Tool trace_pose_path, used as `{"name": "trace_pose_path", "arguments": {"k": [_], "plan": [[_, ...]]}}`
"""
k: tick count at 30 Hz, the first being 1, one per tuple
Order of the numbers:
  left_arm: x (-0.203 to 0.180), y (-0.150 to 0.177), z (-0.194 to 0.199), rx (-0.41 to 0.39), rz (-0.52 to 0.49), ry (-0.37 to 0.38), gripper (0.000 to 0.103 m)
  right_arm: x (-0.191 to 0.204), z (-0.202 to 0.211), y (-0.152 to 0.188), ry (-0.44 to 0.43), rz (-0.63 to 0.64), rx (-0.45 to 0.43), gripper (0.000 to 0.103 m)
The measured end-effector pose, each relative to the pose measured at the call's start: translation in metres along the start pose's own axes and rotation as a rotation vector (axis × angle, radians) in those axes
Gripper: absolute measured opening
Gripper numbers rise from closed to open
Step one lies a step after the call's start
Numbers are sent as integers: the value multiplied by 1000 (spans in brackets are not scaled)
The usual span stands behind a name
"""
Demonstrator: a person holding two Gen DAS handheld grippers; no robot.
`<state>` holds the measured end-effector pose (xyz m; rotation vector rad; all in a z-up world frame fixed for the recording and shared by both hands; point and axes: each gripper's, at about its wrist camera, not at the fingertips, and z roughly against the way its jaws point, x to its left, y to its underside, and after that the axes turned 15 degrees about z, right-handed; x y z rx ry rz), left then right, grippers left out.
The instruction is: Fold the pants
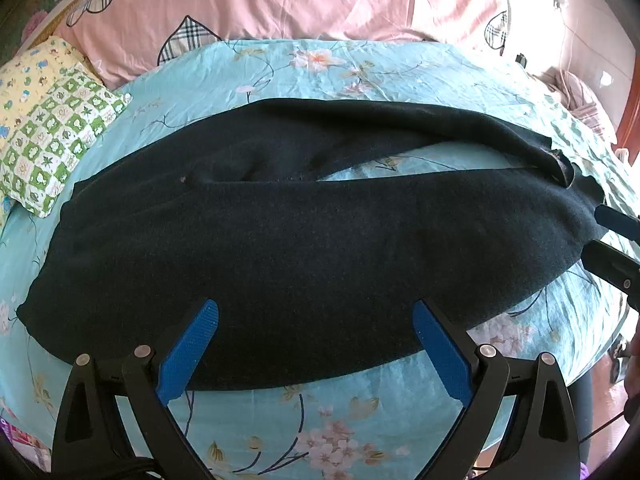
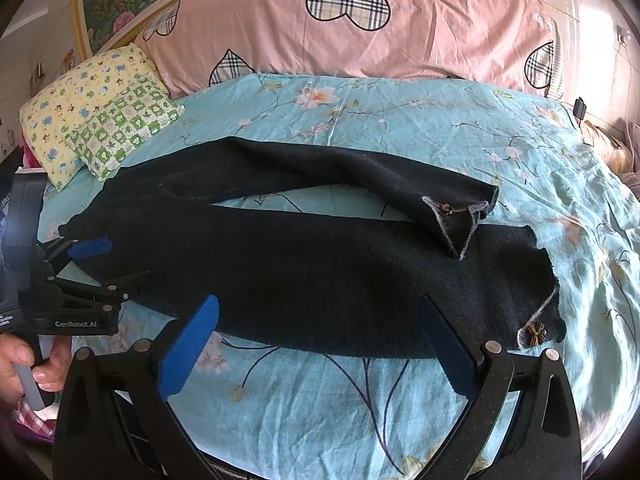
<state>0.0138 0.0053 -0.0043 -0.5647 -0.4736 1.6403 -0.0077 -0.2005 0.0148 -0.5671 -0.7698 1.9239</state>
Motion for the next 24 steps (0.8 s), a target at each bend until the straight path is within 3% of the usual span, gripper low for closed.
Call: {"name": "trace_pose_path", "arguments": {"k": [24], "plan": [[-5,-6,2,-10,-24,36,98,-3,-3,-5,-9,-9,-4,100]]}}
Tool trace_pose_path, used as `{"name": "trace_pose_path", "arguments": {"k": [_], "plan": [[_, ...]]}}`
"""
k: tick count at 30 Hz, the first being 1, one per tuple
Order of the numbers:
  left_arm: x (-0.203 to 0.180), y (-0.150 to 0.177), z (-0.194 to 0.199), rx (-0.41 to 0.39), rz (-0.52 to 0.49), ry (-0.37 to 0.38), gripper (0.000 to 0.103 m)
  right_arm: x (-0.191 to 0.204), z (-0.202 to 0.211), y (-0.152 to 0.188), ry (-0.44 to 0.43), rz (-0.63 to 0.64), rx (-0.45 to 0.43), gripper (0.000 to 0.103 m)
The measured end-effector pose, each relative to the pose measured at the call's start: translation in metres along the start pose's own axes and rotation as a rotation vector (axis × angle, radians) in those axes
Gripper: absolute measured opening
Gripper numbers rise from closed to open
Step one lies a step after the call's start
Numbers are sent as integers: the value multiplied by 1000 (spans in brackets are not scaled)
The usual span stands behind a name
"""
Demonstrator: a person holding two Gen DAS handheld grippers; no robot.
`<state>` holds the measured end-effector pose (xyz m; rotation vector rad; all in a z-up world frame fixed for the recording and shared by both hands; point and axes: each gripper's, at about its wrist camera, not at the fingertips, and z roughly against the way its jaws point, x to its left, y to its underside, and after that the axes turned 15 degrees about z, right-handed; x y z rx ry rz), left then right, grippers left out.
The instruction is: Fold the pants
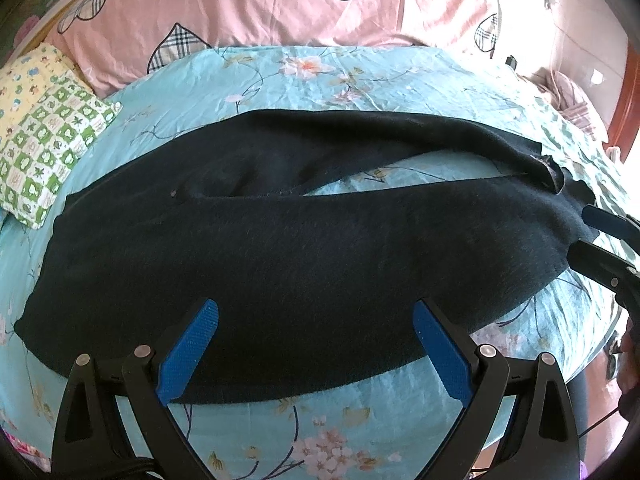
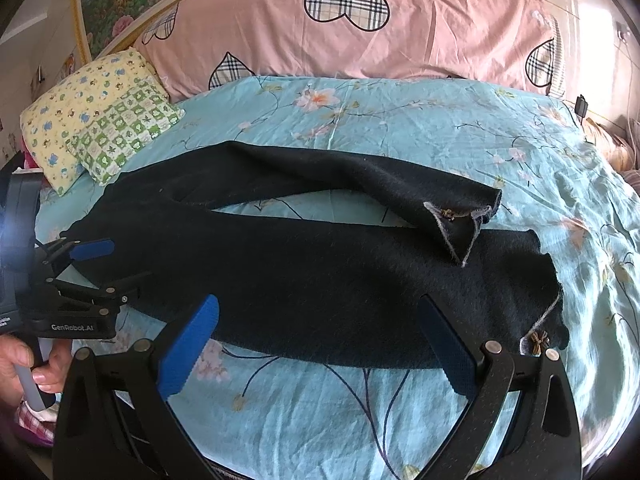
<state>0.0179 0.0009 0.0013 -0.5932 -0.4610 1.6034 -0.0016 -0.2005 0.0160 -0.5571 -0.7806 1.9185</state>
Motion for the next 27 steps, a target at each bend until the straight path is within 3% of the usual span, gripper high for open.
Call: {"name": "trace_pose_path", "arguments": {"k": [13,27], "plan": [[7,-31,-4,-35,-59,-13,98,-8,-4,-20,10,49,-12,100],[3,-102,-39,-36,-217,6,98,-36,-37,-60,12,156,15,100]]}}
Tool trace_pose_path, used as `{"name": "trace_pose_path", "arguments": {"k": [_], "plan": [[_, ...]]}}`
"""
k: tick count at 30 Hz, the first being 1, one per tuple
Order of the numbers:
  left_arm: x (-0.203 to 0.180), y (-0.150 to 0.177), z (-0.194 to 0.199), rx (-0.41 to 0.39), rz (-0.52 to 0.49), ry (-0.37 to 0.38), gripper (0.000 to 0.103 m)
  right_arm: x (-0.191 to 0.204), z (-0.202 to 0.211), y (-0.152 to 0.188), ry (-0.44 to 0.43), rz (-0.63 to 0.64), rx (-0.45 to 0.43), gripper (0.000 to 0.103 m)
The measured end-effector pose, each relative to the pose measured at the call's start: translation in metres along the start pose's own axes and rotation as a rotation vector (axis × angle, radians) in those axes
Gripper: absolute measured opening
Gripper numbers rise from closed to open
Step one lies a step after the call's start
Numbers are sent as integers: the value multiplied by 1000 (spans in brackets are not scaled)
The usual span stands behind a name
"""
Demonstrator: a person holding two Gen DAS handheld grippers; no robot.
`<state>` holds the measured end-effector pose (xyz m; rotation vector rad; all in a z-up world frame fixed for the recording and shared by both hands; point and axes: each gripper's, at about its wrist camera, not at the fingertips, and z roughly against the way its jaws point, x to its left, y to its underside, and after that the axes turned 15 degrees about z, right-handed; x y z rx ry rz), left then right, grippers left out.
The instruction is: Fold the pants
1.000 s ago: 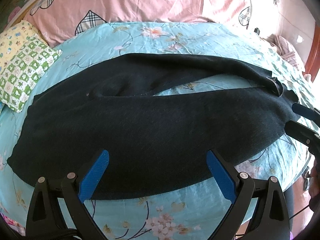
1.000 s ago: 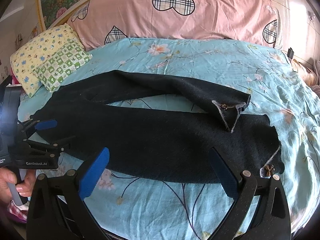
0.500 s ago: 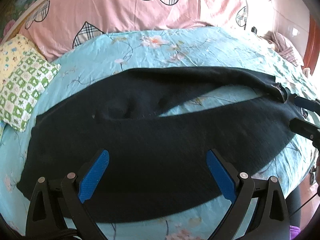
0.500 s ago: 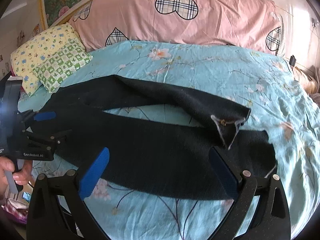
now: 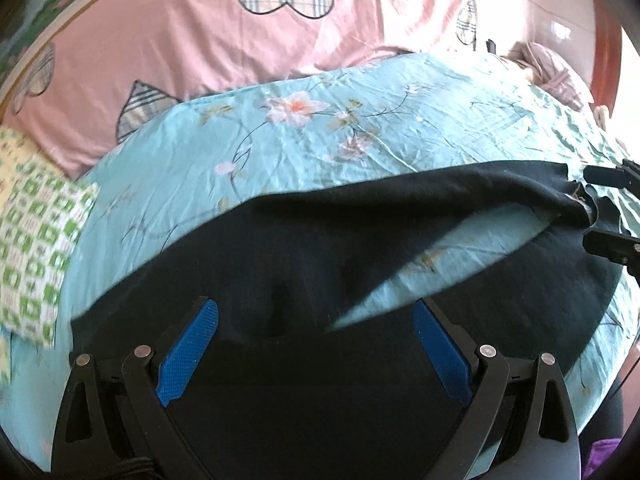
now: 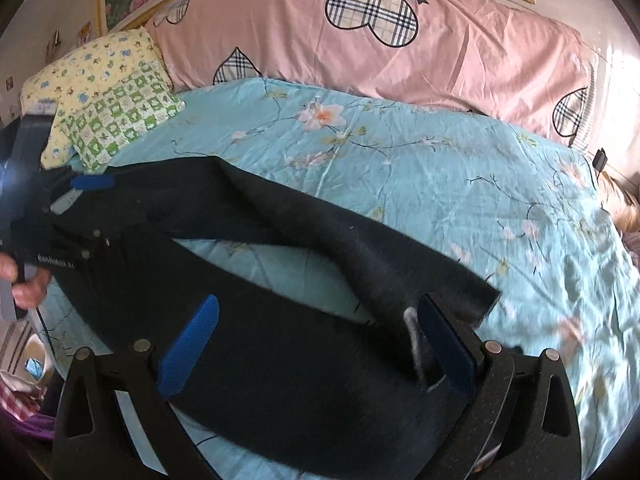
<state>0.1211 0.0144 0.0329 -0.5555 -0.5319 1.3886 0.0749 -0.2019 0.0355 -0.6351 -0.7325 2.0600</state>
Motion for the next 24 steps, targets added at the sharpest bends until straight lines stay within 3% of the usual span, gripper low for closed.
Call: {"name": "trace_pose_path", "arguments": {"k": [9,11,20,22,24], "plan": [[-10,-40,-47,51,-180,29,98,-24,-26,-14,-34,35,53,98],[-15,-45,-59,62,-231,26,98,-28,-33,-15,-55,39,72,88],[-38,-62,-112,87,-469,-42,98,-29,-58,-11,-67,118,166,74],[-42,-63,-121,97,-510,-47,94,-29,-62,-9,-53,143,185,72],[-46,-62,-129,110,-552,-57,87,-29,-66,-8,-42,165,205,63]]}}
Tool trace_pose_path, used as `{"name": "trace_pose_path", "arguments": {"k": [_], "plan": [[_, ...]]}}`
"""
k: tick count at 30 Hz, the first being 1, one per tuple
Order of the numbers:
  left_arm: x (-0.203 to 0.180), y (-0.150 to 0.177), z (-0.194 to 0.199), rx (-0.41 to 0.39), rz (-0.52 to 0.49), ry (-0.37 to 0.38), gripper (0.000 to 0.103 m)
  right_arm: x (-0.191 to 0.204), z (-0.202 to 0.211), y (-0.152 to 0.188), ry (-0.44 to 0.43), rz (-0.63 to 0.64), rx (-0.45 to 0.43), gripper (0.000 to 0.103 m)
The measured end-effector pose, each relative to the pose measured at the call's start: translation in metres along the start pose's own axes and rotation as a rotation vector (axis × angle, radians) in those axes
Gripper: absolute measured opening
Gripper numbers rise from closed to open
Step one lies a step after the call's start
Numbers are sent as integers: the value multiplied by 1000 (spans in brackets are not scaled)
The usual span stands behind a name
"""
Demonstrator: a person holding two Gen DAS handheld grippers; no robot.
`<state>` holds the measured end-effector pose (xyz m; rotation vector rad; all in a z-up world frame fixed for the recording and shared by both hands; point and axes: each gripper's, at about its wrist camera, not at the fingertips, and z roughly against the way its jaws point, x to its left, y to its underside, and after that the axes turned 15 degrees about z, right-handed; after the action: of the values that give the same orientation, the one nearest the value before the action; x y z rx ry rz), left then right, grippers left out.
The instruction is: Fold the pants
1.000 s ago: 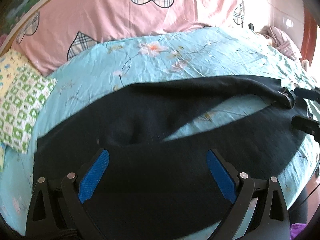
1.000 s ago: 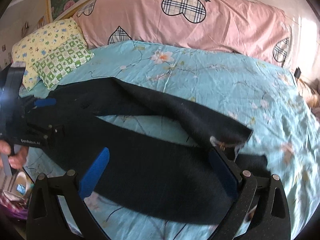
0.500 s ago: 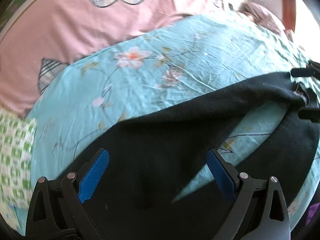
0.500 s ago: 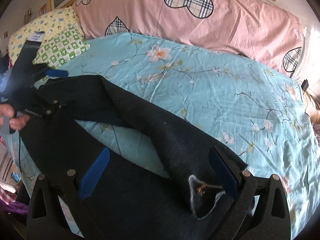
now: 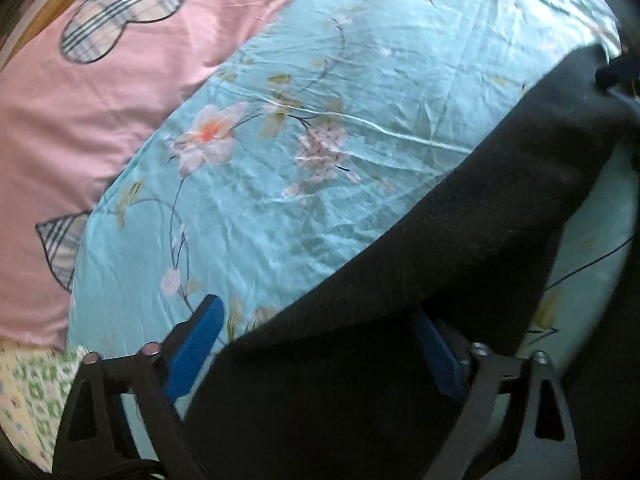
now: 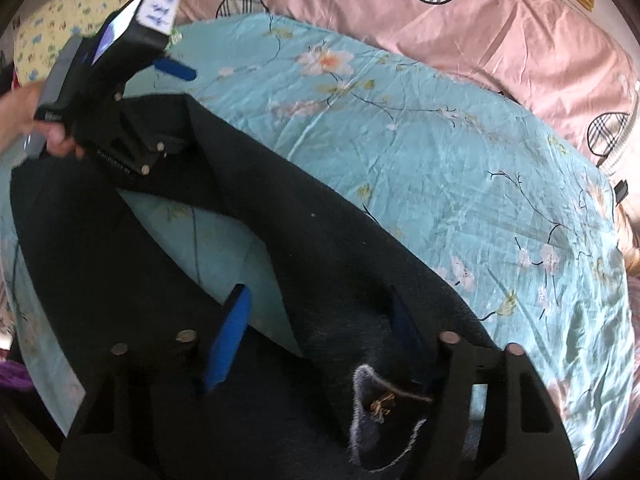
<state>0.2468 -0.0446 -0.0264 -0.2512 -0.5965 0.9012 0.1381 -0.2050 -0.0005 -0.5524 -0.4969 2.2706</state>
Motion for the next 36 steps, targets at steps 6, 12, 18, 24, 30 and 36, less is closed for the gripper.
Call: {"name": "trace_pose_path", "arguments": {"k": [6,12,18,24,30,36], "plan": [[-8,-4,1,36,-37,72,26,-11,3,3,29,8,8,23],[-16,2,30,16,-32,104,7,-19,21,0,66,8,-34,9],[-18,12,79,-18,38,196,6,-37,42,-1,78,-13,-72,8],[-32,24,116,-35,97,256,6,-43,60,7,66,-12,-89,8],[-53,42,144,-45,146,313,6,-35,76,29,48,30,-94,8],[-76,61,157,-46,170,353,6,-27,88,56,42,60,-71,8]]}}
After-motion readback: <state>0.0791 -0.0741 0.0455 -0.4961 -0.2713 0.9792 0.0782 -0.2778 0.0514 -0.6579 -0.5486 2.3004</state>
